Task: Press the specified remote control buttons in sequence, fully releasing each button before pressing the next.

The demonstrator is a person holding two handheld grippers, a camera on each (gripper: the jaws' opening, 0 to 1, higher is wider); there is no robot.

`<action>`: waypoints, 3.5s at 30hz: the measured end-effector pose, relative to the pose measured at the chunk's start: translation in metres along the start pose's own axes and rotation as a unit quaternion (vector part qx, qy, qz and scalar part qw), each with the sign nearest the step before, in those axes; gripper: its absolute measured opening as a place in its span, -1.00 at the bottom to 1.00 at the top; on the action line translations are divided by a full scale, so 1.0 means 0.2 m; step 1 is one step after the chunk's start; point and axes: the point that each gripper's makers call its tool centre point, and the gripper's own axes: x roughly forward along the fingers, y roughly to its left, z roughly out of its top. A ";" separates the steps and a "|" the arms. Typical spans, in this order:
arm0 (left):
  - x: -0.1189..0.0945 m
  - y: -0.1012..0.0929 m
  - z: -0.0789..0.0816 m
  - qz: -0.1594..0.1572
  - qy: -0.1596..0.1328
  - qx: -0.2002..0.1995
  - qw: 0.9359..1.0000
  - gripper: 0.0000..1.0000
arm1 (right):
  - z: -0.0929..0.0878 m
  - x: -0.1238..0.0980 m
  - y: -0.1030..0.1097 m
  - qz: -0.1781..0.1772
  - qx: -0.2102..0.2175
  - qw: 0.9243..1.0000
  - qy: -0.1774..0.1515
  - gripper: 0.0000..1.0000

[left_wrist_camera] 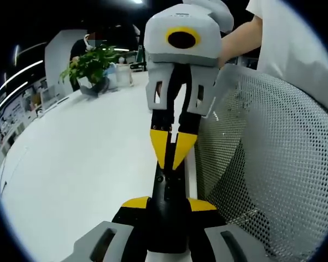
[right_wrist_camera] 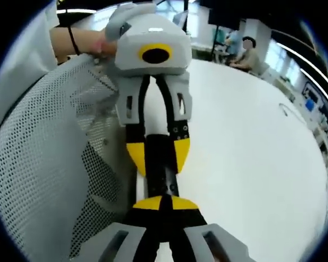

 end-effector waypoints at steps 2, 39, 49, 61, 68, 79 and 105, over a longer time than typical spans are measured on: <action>0.00 0.00 0.00 0.000 0.000 0.000 1.000 -0.51 | 0.00 0.00 -0.01 -0.001 0.007 1.000 -0.006 -1.00; 0.00 0.00 0.00 0.002 0.000 0.000 1.000 -0.51 | -0.02 0.00 0.00 0.034 0.025 0.998 0.052 -1.00; 0.00 0.00 0.00 0.002 -0.001 0.000 1.000 -0.51 | -0.05 -0.02 -0.01 0.032 0.026 0.997 0.059 -1.00; 0.00 0.00 0.00 0.000 0.000 0.000 1.000 -0.51 | -0.05 -0.02 -0.01 0.014 0.040 0.998 0.053 -1.00; 0.00 0.00 0.00 0.000 0.000 0.000 1.000 -0.51 | -0.05 -0.03 -0.01 0.031 0.038 0.998 0.035 -1.00; 0.00 0.00 0.00 -0.001 -0.002 -0.002 1.000 -0.51 | -0.09 -0.06 -0.01 0.027 0.038 0.998 0.046 -1.00; 0.00 0.00 0.00 -0.001 -0.002 -0.004 1.000 -0.51 | -0.08 -0.05 -0.02 0.011 0.055 0.998 0.009 -1.00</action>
